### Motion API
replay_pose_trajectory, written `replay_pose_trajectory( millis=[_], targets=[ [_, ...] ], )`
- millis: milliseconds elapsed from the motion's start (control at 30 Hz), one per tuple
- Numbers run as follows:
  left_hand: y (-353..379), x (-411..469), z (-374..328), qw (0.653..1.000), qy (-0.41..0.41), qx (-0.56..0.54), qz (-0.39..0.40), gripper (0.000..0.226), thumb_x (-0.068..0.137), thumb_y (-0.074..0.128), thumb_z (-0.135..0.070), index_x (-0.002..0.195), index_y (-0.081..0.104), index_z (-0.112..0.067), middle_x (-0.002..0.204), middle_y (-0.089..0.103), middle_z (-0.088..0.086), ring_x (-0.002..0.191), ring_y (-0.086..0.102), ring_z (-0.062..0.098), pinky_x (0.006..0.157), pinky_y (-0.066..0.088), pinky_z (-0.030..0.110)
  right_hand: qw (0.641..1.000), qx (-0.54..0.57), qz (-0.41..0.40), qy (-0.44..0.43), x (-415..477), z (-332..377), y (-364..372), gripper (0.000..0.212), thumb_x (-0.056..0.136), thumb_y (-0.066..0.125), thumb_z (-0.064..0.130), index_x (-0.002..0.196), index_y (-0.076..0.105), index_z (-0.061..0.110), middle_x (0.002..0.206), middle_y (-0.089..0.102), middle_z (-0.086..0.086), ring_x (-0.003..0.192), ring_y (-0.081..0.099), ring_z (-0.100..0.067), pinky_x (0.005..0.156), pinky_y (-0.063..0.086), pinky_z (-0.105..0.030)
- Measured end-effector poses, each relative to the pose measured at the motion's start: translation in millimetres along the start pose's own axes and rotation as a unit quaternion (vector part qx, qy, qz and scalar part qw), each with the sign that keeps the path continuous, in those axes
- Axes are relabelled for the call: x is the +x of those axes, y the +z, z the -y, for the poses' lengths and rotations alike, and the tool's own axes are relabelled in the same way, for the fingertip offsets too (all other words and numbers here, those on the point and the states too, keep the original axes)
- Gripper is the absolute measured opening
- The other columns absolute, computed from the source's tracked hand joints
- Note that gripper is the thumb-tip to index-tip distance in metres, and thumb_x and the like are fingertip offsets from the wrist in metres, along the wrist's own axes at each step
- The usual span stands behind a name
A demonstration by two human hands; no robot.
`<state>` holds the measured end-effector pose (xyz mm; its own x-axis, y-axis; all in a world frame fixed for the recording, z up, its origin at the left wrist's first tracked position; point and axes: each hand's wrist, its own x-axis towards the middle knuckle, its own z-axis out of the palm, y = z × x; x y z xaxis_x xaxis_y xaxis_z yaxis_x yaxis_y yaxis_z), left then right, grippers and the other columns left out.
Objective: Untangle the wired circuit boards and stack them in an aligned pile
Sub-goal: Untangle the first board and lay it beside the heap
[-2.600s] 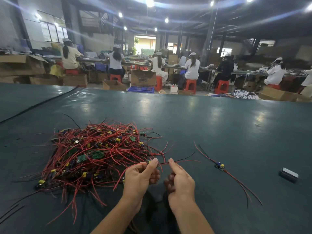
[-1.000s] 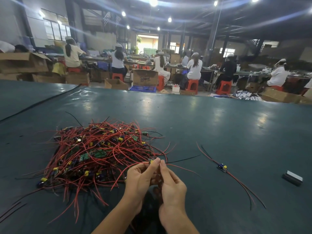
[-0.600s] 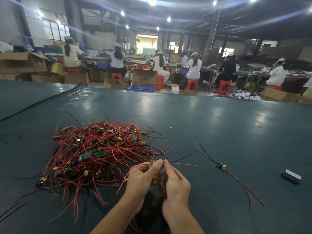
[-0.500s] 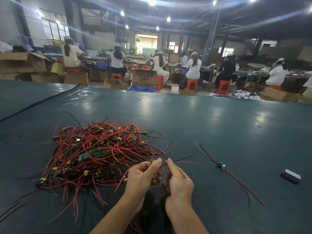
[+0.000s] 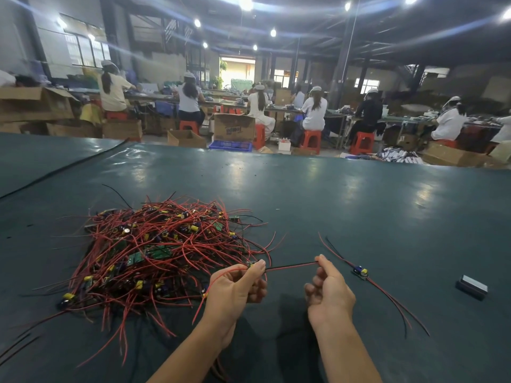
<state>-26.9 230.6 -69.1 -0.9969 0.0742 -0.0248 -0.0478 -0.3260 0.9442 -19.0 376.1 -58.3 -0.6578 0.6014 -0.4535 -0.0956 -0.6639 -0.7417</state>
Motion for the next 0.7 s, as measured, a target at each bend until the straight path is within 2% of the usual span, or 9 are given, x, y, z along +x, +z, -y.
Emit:
replay_pose_trajectory(
  millis=[233,400,467,567,700],
  targets=[
    [-4,2,-5,0.999,-0.022,-0.027,-0.015,0.019,0.084,0.072,-0.016,0.070,0.063,-0.006,0.057,0.064,0.007,0.048,0.059,0.013,0.048,0.051,0.020,1.000,0.012,0.023,-0.011,2,0,-3,0.013,0.082,0.076,0.008,0.077,0.065,0.010,0.060,0.052,0.002,0.038,0.042,-0.005,0.034,0.033,-0.018],
    [-5,7,-7,0.998,-0.005,-0.049,-0.029,0.019,0.085,0.069,-0.024,0.075,0.066,-0.007,0.072,0.071,0.013,0.066,0.070,0.020,0.055,0.055,0.022,0.999,-0.001,0.038,0.027,-2,0,-5,0.017,0.082,0.077,0.015,0.074,0.062,0.013,0.058,0.052,0.004,0.039,0.042,-0.006,0.034,0.033,-0.018],
    [-2,8,-11,0.996,-0.001,-0.088,-0.025,0.018,0.085,0.066,-0.024,0.084,0.068,-0.006,0.084,0.074,0.016,0.073,0.073,0.020,0.057,0.056,0.021,0.999,-0.016,0.040,0.026,-5,-3,-3,0.017,0.082,0.077,0.018,0.075,0.063,0.013,0.059,0.053,0.004,0.043,0.042,-0.008,0.034,0.033,-0.019],
    [3,9,-19,0.988,0.006,-0.152,-0.008,0.028,0.084,0.064,-0.026,0.099,0.066,-0.002,0.098,0.075,0.014,0.079,0.074,0.018,0.060,0.056,0.020,0.999,-0.038,0.035,0.016,-6,-6,-1,0.019,0.081,0.079,0.023,0.076,0.065,0.012,0.062,0.054,0.003,0.046,0.044,-0.009,0.034,0.036,-0.018],
    [16,9,-35,0.983,0.032,-0.179,0.010,0.039,0.078,0.066,-0.032,0.103,0.064,-0.002,0.101,0.075,0.014,0.084,0.073,0.017,0.065,0.056,0.020,0.995,-0.036,0.081,0.056,-9,-4,-1,0.015,0.079,0.080,0.025,0.077,0.068,0.015,0.056,0.059,0.007,0.044,0.048,-0.008,0.039,0.038,-0.020]
  ],
)
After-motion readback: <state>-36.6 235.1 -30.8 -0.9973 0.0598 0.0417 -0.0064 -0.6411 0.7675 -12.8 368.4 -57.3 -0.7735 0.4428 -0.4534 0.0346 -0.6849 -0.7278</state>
